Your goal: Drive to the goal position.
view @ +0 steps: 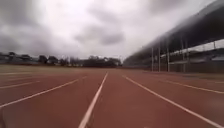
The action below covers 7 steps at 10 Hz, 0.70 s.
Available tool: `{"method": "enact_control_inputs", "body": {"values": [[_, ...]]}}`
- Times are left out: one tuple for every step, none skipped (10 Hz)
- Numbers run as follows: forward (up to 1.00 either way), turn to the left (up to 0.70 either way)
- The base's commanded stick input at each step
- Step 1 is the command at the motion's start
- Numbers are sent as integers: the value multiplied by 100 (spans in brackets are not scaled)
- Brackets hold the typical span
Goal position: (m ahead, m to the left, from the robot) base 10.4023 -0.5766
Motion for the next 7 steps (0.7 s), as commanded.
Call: {"method": "enact_control_inputs", "body": {"values": [[70, -35], [70, -35], [70, -35], [70, 0], [70, 0], [70, 0], [70, 0]]}}
